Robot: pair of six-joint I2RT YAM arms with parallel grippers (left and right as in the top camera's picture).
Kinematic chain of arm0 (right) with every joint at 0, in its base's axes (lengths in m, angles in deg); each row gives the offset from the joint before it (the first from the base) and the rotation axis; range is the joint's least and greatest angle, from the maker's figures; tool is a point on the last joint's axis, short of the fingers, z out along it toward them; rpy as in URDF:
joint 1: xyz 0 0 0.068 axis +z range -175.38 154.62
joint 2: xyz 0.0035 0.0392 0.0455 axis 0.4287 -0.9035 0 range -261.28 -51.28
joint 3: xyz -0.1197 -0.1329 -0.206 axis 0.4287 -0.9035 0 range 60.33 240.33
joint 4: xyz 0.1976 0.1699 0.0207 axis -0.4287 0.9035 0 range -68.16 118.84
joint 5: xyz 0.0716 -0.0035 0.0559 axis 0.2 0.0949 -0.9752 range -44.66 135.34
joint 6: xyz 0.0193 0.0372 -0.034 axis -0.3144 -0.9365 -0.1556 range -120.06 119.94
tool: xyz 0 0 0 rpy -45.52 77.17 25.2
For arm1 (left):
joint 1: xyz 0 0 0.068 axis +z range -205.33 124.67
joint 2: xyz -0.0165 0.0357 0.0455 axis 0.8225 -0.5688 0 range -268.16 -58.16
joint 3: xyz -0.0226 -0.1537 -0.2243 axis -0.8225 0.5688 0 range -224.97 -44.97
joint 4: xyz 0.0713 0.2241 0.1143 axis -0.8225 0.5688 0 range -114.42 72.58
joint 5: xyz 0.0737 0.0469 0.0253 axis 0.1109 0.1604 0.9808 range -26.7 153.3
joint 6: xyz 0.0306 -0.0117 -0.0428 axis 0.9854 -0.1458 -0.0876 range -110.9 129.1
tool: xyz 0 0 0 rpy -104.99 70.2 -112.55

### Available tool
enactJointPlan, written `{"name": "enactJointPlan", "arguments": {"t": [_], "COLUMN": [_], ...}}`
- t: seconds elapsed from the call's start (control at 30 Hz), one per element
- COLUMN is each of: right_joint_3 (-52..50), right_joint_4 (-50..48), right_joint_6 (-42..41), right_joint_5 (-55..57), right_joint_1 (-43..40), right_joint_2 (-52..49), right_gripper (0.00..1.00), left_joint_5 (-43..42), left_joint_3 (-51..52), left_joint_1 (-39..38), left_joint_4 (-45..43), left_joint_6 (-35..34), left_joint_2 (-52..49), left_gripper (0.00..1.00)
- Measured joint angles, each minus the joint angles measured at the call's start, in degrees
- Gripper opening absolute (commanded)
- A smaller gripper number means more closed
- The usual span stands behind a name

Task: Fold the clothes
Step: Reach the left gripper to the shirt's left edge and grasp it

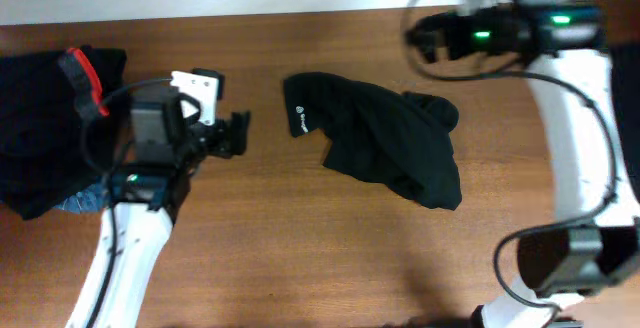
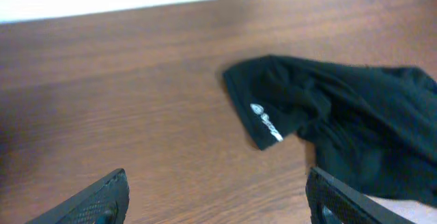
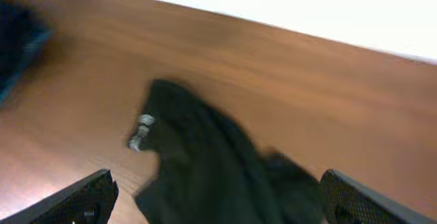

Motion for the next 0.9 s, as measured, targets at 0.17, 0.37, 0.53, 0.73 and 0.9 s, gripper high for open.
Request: {"name": "enactJointPlan", "arguments": {"t": [0.17,0.37,0.53,0.73,0.9], "right_joint_3": [0.37,0.37,0.37,0.37,0.37], "right_joint_4": [8.24,11.67,12.98,13.81,14.1], "right_joint_6": [-2.47,-3.04,-3.06,-3.04,-3.04], "right_joint_5": [2.71,3.06,3.19,3.45,3.8], "right_joint_1": [-8.15,-10.08,-10.08,-10.08,-10.08], "right_joint_2": [1.11,1.11,1.11,1.11,1.11], "right_gripper": [0.99,0.99,0.99,0.99,0.99], "left_joint_5": [-2.93,-7.89,-8.87,-8.81,-8.52], "left_joint_3": [-0.17,-0.66,-0.74,-0.81,-0.85], "left_joint_1": [-6.36,-15.26,-19.06,-19.21,-19.21], "left_joint_4": [-6.08,-21.57,-29.64,-36.37,-39.39], "left_joint_6": [-4.57,-17.77,-25.99,-30.73,-31.3], "left_joint_2": [-10.25,-24.5,-32.94,-39.85,-42.29], "left_gripper": [0.83,0.83,0.82,0.82,0.82]}}
